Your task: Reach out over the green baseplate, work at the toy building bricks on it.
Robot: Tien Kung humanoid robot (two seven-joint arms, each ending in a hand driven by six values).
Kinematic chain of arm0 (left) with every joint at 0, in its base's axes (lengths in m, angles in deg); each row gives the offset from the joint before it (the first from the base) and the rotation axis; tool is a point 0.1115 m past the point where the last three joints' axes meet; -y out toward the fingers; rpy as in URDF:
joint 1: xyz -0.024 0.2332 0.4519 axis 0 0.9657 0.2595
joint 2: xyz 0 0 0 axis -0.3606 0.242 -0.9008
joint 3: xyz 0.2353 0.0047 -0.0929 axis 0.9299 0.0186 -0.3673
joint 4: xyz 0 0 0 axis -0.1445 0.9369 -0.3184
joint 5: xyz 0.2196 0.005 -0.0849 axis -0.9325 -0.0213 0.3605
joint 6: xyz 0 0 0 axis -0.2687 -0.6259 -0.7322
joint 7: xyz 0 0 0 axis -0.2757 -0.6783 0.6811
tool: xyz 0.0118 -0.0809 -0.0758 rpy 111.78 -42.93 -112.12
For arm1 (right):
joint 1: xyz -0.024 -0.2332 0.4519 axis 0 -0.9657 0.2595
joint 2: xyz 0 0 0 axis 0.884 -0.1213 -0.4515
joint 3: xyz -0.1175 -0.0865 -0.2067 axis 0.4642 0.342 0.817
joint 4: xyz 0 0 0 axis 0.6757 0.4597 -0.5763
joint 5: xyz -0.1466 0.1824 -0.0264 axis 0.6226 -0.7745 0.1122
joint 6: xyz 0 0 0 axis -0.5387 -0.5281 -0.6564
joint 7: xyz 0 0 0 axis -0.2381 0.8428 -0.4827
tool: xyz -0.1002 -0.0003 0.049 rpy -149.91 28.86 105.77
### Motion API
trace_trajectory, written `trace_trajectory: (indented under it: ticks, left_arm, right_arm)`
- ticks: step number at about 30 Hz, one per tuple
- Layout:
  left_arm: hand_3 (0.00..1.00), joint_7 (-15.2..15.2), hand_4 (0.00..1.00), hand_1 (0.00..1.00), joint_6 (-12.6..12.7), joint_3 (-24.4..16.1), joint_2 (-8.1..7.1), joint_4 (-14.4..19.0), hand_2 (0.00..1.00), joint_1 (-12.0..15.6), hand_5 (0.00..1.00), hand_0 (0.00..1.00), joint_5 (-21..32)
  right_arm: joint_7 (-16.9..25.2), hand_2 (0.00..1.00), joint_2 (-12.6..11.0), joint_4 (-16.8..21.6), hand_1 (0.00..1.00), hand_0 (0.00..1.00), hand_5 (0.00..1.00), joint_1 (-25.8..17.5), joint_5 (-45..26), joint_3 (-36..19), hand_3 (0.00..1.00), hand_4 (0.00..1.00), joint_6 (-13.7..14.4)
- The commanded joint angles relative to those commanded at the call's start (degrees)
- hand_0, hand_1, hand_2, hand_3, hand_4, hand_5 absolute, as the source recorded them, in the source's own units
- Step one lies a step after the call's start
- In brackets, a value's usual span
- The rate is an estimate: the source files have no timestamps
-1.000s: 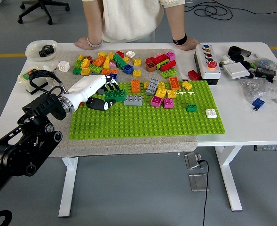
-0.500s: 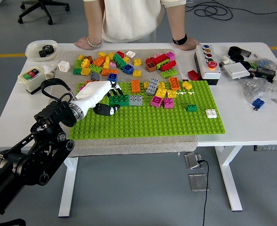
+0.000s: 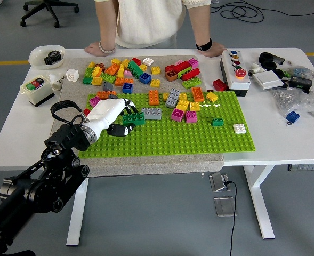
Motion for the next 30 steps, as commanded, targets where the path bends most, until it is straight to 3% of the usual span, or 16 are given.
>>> trace_trajectory:
  ticks: [13, 20, 21, 26, 27, 30]
  left_arm:
    - [0.526, 0.53, 0.452, 0.556, 1.43, 1.15, 1.03, -1.41, 0.529, 0.40, 0.002, 0.590, 0.46]
    - [0.528, -0.21, 0.459, 0.564, 0.69, 1.23, 1.18, -1.65, 0.530, 0.23, 0.002, 0.594, 0.99]
    - [0.537, -0.40, 0.506, 0.574, 0.39, 1.31, 1.20, -1.70, 0.537, 0.20, 0.002, 0.605, 1.05]
    - [0.537, -0.79, 0.506, 0.574, -0.01, 1.39, 1.29, -2.12, 0.537, 0.01, 0.002, 0.605, 0.97]
    - [0.552, -0.82, 0.603, 0.598, 0.14, 1.37, 1.33, -2.31, 0.552, -0.05, 0.002, 0.635, 0.98]
    - [0.552, -0.84, 0.603, 0.598, 0.72, 1.36, 1.41, -2.72, 0.552, -0.23, 0.002, 0.635, 1.06]
  right_arm:
    - [-0.05, 0.685, -0.01, 0.00, 0.645, 0.741, 0.509, 0.13, 0.09, 0.19, 0.642, 0.816, -0.08]
    - [-0.04, 0.685, 0.09, 0.00, 0.646, 0.741, 0.509, 0.12, -0.04, 0.20, 0.642, 0.816, -0.09]
    - [-0.03, 0.685, 0.11, 0.00, 0.645, 0.741, 0.510, 0.13, -0.06, 0.21, 0.642, 0.816, -0.10]
    - [-0.03, 0.685, 0.11, 0.00, 0.645, 0.741, 0.510, 0.18, -0.15, 0.24, 0.642, 0.816, -0.10]
    - [-0.05, 0.685, 0.10, 0.00, 0.645, 0.741, 0.509, 0.19, -0.15, 0.21, 0.642, 0.816, -0.10]
    - [-0.07, 0.685, 0.08, 0.00, 0.645, 0.741, 0.509, 0.21, -0.24, 0.22, 0.642, 0.816, -0.11]
